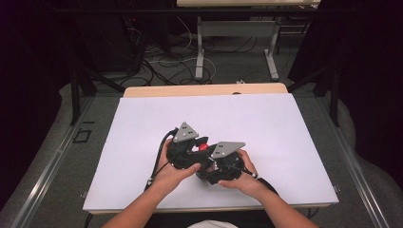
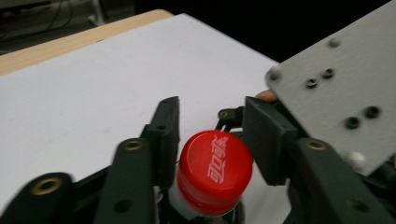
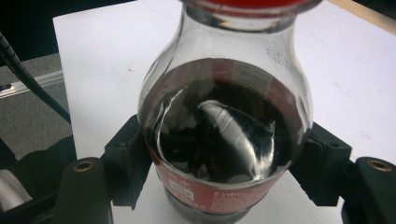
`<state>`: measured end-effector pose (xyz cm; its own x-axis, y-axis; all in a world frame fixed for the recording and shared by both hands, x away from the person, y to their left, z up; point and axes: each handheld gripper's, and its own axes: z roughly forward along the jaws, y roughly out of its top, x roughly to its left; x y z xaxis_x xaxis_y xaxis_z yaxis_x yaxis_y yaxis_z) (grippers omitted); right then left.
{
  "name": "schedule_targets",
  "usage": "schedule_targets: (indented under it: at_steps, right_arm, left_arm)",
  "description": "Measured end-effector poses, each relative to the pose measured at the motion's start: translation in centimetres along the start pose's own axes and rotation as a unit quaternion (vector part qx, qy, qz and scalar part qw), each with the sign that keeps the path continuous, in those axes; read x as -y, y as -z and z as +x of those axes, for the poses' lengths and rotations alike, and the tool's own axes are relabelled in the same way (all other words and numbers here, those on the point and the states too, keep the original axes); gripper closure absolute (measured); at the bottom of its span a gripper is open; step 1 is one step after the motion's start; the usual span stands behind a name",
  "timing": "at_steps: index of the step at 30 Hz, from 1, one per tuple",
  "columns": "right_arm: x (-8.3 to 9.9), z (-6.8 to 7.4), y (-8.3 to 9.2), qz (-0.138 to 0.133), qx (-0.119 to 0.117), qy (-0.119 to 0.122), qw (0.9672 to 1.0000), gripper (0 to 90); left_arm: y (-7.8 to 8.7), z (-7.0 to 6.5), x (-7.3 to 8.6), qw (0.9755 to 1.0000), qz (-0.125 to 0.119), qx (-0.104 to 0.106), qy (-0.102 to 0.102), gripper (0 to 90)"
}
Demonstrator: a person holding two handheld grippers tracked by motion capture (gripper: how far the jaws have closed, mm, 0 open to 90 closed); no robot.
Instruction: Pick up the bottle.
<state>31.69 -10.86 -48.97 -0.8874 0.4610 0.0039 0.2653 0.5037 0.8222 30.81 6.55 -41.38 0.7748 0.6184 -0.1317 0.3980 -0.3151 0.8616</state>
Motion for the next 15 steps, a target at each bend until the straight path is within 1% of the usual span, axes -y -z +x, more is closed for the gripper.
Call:
schedule_targets:
  at_steps: [1, 2, 4, 8, 9, 10, 11, 12, 13, 15]
  right_arm:
    - [0.0, 0.0, -0.1, -0.006, 0.001, -0.001, 1.0000, 29.5]
    - [0.0, 0.0, 0.0, -0.005, 0.000, -0.001, 1.0000, 29.5]
    - [0.0, -0.1, 0.0, -0.005, -0.006, 0.000, 1.0000, 29.5]
    - [0.0, -0.1, 0.0, -0.005, -0.012, 0.000, 0.9999, 29.4]
    - [0.0, 0.0, 0.0, -0.006, -0.011, -0.001, 0.9999, 29.5]
    - [0.0, 0.0, 0.0, -0.006, -0.015, 0.000, 0.9999, 29.4]
    - [0.0, 0.0, 0.0, -0.006, -0.018, -0.001, 0.9998, 29.4]
    - [0.0, 0.0, 0.0, -0.005, -0.020, 0.001, 0.9998, 29.5]
    - [0.0, 0.0, 0.0, -0.001, -0.022, 0.004, 0.9997, 29.4]
    - [0.0, 0.0, 0.0, -0.001, -0.024, 0.005, 0.9997, 29.4]
  left_arm:
    - [0.1, 0.2, 0.0, 1.0000, 0.002, 0.001, -0.006, 50.5]
    - [0.2, 0.3, 0.0, 0.9999, -0.001, 0.005, -0.009, 48.5]
    - [0.6, 0.8, 0.0, 0.9996, 0.004, 0.025, -0.011, 44.9]
    - [1.3, 1.5, 0.1, 0.9981, 0.010, 0.058, -0.017, 41.9]
    - [1.5, 1.7, 0.1, 0.9977, 0.008, 0.061, -0.028, 41.8]
    - [1.6, 1.7, 0.2, 0.9972, 0.010, 0.068, -0.030, 41.8]
    - [1.8, 1.9, 0.1, 0.9965, 0.013, 0.075, -0.035, 41.6]
    - [1.9, 1.9, 0.2, 0.9955, 0.013, 0.087, -0.034, 41.2]
    - [2.1, 2.0, 0.1, 0.9943, 0.018, 0.097, -0.040, 41.2]
    - [2.2, 2.3, 0.0, 0.9912, 0.019, 0.115, -0.063, 41.2]
